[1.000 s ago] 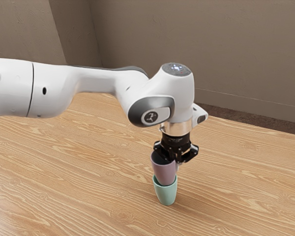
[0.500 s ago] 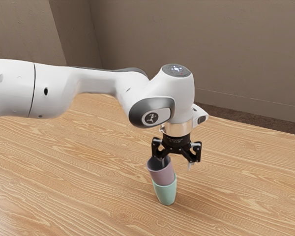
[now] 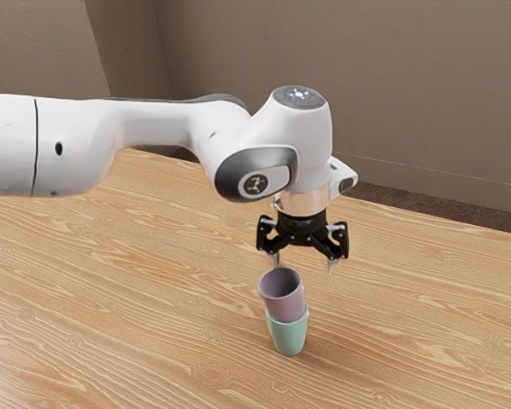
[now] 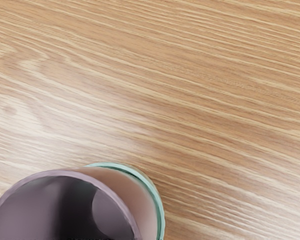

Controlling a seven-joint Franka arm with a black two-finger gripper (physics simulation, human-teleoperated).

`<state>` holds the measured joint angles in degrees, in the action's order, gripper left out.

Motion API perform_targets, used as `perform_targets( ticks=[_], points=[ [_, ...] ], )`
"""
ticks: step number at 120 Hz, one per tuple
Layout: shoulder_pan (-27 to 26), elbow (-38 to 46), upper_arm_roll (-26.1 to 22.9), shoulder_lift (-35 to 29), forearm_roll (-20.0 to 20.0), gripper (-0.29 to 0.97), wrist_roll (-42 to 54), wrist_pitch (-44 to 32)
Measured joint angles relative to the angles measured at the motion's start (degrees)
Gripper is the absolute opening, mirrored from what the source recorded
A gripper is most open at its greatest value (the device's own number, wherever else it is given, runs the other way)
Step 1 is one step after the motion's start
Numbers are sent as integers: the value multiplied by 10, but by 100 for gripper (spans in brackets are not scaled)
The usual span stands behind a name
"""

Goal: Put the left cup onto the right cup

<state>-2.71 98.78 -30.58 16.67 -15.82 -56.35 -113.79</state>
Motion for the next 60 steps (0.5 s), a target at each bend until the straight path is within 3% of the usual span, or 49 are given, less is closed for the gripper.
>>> perform_targets(
  ticks=[21, 60],
  points=[
    [0, -2, 5, -24, 1, 67, 5, 14],
    [0, -3, 109, -79, 40, 68, 68, 33]
  ],
)
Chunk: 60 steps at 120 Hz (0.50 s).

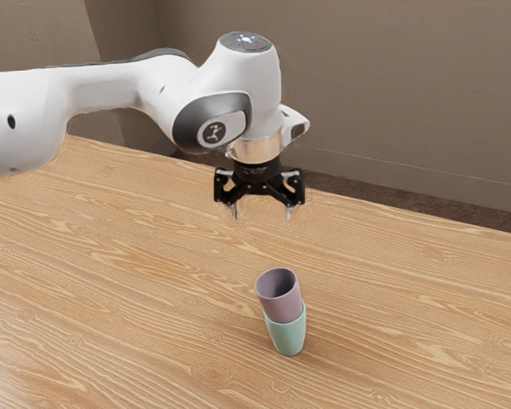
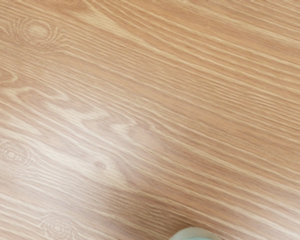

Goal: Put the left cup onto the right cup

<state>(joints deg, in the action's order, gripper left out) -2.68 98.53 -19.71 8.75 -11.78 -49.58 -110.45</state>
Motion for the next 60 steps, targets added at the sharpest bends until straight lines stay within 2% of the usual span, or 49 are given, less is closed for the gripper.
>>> perform_targets(
  ticks=[34, 45, 60],
  points=[
    [1, -2, 139, -36, 68, 68, 102, 33],
    [2, -24, 181, -40, 79, 68, 143, 58],
    [-23, -65, 246, -46, 84, 68, 203, 105]
  ],
)
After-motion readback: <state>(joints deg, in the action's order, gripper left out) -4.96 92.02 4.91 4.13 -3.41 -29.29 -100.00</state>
